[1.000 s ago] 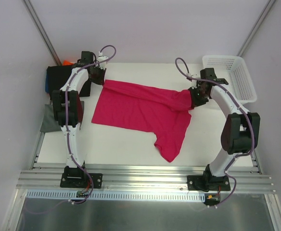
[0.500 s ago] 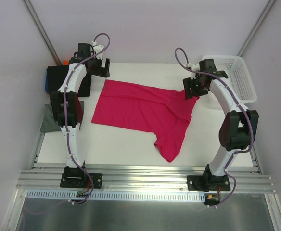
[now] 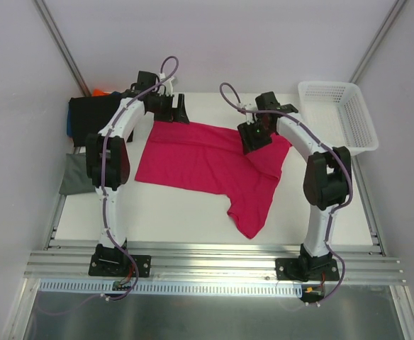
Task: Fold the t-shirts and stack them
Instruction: Fold the tshirt
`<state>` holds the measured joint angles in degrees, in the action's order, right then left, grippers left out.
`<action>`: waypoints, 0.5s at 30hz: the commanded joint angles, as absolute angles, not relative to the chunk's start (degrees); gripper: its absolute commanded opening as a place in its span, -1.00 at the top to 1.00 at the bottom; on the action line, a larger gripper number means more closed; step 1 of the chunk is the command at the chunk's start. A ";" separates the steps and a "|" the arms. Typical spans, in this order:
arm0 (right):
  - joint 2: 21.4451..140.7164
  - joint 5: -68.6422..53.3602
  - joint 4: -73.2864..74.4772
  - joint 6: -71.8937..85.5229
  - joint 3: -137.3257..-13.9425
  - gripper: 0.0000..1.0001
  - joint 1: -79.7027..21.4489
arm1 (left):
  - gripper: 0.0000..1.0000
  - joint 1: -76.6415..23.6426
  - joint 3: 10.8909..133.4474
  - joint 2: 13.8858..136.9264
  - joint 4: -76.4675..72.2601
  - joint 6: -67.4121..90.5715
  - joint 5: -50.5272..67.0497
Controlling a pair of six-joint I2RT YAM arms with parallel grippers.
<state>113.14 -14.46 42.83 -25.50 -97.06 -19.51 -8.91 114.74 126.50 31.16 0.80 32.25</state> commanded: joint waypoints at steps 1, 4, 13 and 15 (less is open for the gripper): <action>112.77 -16.17 43.77 -22.60 -97.48 -0.13 -19.77 | -0.77 -7.38 111.72 122.44 33.13 3.69 33.66; 110.93 -18.19 44.12 -19.78 -94.67 -0.17 -19.86 | -0.79 -7.29 107.24 120.42 35.94 2.73 33.66; 106.00 -22.05 42.80 -13.98 -82.97 -0.21 -17.06 | -0.75 -7.29 105.47 120.32 45.70 -1.75 29.88; 106.52 -24.07 42.37 -10.57 -81.75 -0.23 -14.35 | -0.75 -7.29 104.42 120.23 46.05 -1.50 29.62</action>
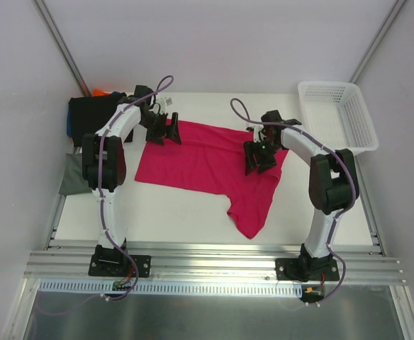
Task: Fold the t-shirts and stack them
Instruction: Fold the tshirt
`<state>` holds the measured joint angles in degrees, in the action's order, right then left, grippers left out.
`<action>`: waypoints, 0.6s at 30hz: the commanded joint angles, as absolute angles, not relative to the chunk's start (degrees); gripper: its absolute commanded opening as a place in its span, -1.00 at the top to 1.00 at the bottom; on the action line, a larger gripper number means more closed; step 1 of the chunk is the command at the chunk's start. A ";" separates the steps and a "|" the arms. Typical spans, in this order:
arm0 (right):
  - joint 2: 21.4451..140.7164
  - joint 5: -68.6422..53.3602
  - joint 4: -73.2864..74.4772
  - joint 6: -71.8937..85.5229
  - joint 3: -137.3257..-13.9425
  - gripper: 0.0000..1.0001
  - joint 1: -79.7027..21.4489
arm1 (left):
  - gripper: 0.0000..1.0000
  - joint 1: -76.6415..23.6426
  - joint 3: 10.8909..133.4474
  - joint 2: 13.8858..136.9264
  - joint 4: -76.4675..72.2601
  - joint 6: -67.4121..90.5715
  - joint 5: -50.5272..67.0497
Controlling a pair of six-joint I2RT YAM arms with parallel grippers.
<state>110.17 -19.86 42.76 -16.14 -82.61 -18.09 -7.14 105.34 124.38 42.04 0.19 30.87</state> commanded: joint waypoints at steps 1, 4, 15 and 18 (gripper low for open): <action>107.13 -25.04 42.28 -9.85 -81.65 -0.23 -13.37 | -0.75 -7.29 104.15 120.32 46.32 -0.80 29.71; 109.68 -26.01 41.66 -8.35 -82.35 -0.23 -10.29 | -0.74 -7.29 103.01 121.20 46.84 -0.18 30.58; 122.34 -26.45 43.59 -8.18 -96.14 -0.22 -2.46 | -0.70 -7.30 101.69 124.62 47.90 2.28 31.38; 123.40 -28.11 44.21 -6.95 -98.35 -0.22 -2.37 | -0.68 -7.38 102.13 125.24 47.99 2.37 31.46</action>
